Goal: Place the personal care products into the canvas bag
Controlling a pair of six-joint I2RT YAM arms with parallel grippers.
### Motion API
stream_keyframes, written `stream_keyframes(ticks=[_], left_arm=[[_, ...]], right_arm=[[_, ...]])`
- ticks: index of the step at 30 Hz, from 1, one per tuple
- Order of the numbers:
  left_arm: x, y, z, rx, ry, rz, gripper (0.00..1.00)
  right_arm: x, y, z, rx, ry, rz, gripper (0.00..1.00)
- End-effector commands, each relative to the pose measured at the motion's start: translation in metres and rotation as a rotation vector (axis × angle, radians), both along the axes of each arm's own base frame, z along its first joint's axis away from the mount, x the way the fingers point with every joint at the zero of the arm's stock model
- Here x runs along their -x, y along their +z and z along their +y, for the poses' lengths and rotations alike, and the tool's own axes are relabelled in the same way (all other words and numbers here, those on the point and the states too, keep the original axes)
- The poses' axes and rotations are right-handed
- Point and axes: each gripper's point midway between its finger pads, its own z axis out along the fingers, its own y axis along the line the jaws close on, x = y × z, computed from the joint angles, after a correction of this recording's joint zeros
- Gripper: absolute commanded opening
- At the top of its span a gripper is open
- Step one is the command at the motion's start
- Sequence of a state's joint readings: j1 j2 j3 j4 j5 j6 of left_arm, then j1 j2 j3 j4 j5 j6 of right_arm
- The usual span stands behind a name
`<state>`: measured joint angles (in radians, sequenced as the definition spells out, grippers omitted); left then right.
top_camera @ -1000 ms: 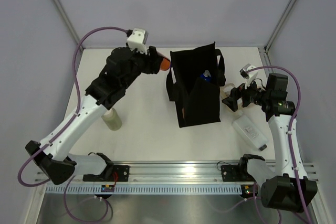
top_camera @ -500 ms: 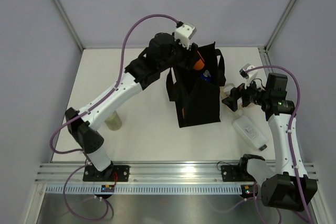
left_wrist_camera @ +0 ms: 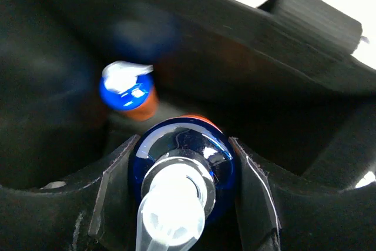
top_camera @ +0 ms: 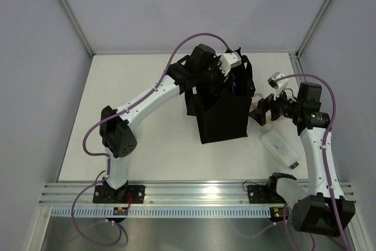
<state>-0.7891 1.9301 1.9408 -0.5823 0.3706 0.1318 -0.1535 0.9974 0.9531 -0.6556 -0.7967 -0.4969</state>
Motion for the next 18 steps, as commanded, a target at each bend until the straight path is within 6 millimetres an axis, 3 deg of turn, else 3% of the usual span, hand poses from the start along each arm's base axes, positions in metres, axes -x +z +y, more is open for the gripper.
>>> stream_keyframes(ticks=[1,11,18], left_arm=[[0.027,0.050,-0.028,0.157,-0.234,-0.057,0.00],[0.011,-0.001,-0.057,0.169,-0.243,0.037,0.01],[-0.015,-0.029,-0.076,0.219,-0.146,0.053,0.08]], right_arm=[[-0.001,0.007,-0.001,0.009,0.009,-0.031,0.99],[-0.001,0.008,-0.001,0.010,0.007,-0.033,1.00],[-0.002,0.005,-0.002,0.010,0.005,-0.023,0.99]])
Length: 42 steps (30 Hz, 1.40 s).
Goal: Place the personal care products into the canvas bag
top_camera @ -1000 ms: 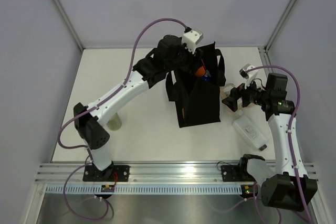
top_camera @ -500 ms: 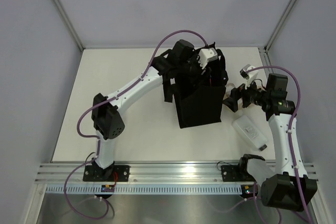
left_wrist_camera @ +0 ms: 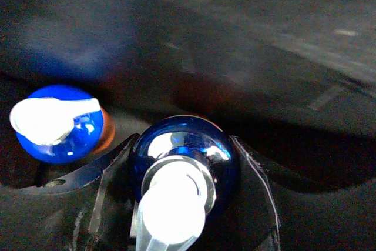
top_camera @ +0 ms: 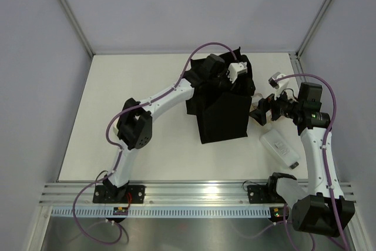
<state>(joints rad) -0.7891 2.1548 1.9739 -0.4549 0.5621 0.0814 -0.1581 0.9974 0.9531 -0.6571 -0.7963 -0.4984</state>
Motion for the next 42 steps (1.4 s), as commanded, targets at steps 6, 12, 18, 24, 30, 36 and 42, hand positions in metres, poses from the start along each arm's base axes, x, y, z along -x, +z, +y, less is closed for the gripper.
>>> stream_keyframes(ticks=[6,12,18,24,30,36,42], left_arm=[[-0.029,0.046,-0.030,0.210,0.103,-0.108,0.58],[-0.031,0.083,-0.026,0.266,0.137,-0.158,0.87],[-0.029,0.121,-0.007,0.246,0.162,-0.233,0.99],[-0.020,0.220,0.064,0.243,0.297,-0.426,0.99],[0.045,0.270,0.156,0.282,0.370,-0.502,0.99],[0.085,0.177,0.238,0.150,0.524,-0.517,0.99],[0.091,0.088,0.281,-0.009,0.644,-0.491,0.99]], right_arm=[[-0.002,0.004,-0.002,0.018,-0.002,-0.024,0.99],[-0.005,0.002,-0.007,0.032,-0.021,-0.019,0.99],[-0.006,0.000,-0.017,0.023,-0.072,0.002,0.99],[-0.020,-0.015,-0.052,0.109,-0.260,0.129,1.00],[-0.048,-0.058,-0.079,0.230,-0.358,0.318,0.99],[-0.085,-0.104,-0.087,0.342,-0.424,0.392,1.00],[-0.105,-0.136,-0.075,0.358,-0.386,0.464,1.00]])
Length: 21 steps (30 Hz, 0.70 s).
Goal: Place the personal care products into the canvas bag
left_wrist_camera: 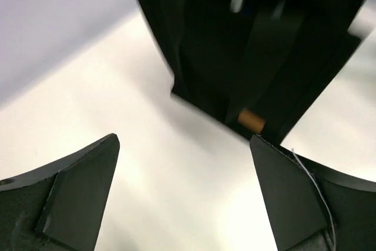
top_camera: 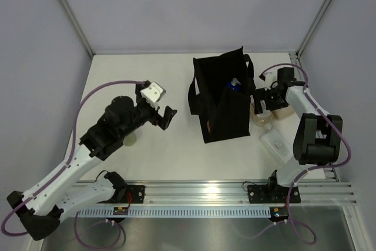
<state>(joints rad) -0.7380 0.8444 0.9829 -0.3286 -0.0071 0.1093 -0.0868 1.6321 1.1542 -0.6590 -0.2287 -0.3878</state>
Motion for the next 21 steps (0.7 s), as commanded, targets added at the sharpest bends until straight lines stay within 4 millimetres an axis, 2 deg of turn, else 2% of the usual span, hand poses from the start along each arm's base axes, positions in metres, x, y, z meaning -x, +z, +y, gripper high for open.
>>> stream_keyframes(ticks=[1,2,9,15,18,21], left_arm=[[-0.010,-0.052,0.020,-0.107,0.109,0.048,0.99],[-0.010,-0.057,0.021,-0.116,0.113,0.054,0.99],[-0.013,-0.073,0.028,-0.166,0.146,0.072,0.99],[-0.013,-0.074,0.032,-0.170,0.161,0.066,0.99],[-0.013,-0.075,0.032,-0.173,0.159,0.067,0.99],[-0.013,-0.076,0.032,-0.175,0.158,0.070,0.99]], right_arm=[[-0.030,0.005,0.001,0.050,-0.005,-0.046,0.99],[-0.033,-0.002,0.002,0.052,0.000,-0.031,1.00],[-0.051,-0.013,0.014,0.041,0.075,-0.017,0.99],[-0.049,-0.044,-0.001,0.157,0.030,0.058,0.99],[-0.045,-0.052,-0.008,0.192,0.015,0.079,0.95],[-0.041,-0.049,-0.004,0.171,0.013,0.071,0.83]])
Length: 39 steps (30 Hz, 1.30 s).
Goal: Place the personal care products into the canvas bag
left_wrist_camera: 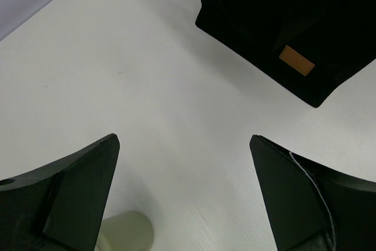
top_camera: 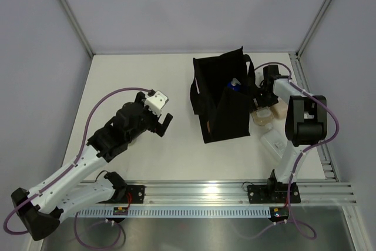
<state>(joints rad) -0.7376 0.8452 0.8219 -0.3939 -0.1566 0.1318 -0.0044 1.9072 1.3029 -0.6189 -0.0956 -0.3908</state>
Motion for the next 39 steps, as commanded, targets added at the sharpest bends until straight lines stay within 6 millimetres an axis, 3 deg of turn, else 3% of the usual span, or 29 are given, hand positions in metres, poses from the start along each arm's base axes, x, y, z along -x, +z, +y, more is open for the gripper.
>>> stream_keyframes(ticks=[1,2,4,5,7,10,13,15,18,20,21,23,24,25,26,27,29,30,31,34,37,39], left_arm=[[-0.006,0.012,0.001,0.023,0.017,-0.057,0.99],[-0.007,0.013,0.001,0.024,0.017,-0.058,0.99],[-0.006,0.013,0.001,0.024,0.017,-0.058,0.99],[-0.006,0.012,0.001,0.023,0.019,-0.057,0.99],[-0.007,0.013,0.002,0.023,0.022,-0.059,0.99],[-0.006,0.015,0.003,0.027,0.025,-0.065,0.99],[-0.006,0.015,0.004,0.030,0.028,-0.069,0.99],[-0.007,0.016,0.005,0.029,0.031,-0.073,0.99],[-0.008,0.016,0.007,0.021,0.044,-0.077,0.99],[-0.008,0.016,0.009,0.016,0.051,-0.083,0.99],[-0.009,0.017,0.010,0.016,0.058,-0.089,0.99],[-0.009,0.017,0.012,0.014,0.061,-0.095,0.99],[-0.010,0.017,0.013,0.012,0.066,-0.099,0.99],[-0.010,0.015,0.013,0.008,0.068,-0.098,0.99],[-0.010,0.015,0.014,0.003,0.071,-0.099,0.99],[-0.011,0.014,0.015,-0.004,0.077,-0.100,0.99],[-0.013,0.011,0.016,-0.020,0.084,-0.098,0.99],[-0.014,0.010,0.018,-0.024,0.094,-0.098,0.99],[-0.014,0.009,0.019,-0.031,0.099,-0.096,0.99],[-0.016,0.006,0.020,-0.042,0.105,-0.093,0.99],[-0.016,0.004,0.020,-0.049,0.105,-0.091,0.99],[-0.016,0.005,0.019,-0.048,0.100,-0.091,0.99]], right_arm=[[0.000,0.004,-0.003,0.017,-0.005,-0.022,0.79],[0.001,0.011,-0.001,0.005,-0.003,-0.034,0.59],[0.004,0.018,0.007,-0.041,0.003,-0.039,0.32],[0.004,0.029,0.009,-0.049,0.002,-0.060,0.13],[0.007,0.040,0.011,-0.068,-0.013,-0.084,0.00],[0.004,0.088,0.004,-0.091,-0.041,-0.193,0.00],[0.000,0.157,-0.014,-0.091,-0.082,-0.348,0.00],[-0.001,0.215,-0.025,-0.076,-0.096,-0.480,0.00],[-0.001,0.285,-0.025,-0.062,-0.066,-0.640,0.00],[-0.003,0.317,-0.015,-0.098,-0.016,-0.711,0.00],[-0.005,0.349,-0.010,-0.110,0.010,-0.786,0.00],[-0.010,0.373,0.012,-0.200,0.104,-0.824,0.00],[-0.009,0.404,0.022,-0.225,0.148,-0.889,0.00],[-0.004,0.417,0.049,-0.294,0.246,-0.905,0.00],[-0.008,0.416,0.064,-0.330,0.288,-0.879,0.00],[-0.003,0.439,0.080,-0.353,0.347,-0.923,0.00],[0.002,0.436,0.137,-0.448,0.481,-0.864,0.00],[0.012,0.451,0.156,-0.504,0.533,-0.877,0.00],[0.014,0.452,0.181,-0.553,0.586,-0.867,0.00],[0.017,0.454,0.211,-0.648,0.627,-0.850,0.00],[0.002,0.444,0.233,-0.704,0.638,-0.833,0.00],[-0.011,0.416,0.236,-0.709,0.613,-0.783,0.00]])
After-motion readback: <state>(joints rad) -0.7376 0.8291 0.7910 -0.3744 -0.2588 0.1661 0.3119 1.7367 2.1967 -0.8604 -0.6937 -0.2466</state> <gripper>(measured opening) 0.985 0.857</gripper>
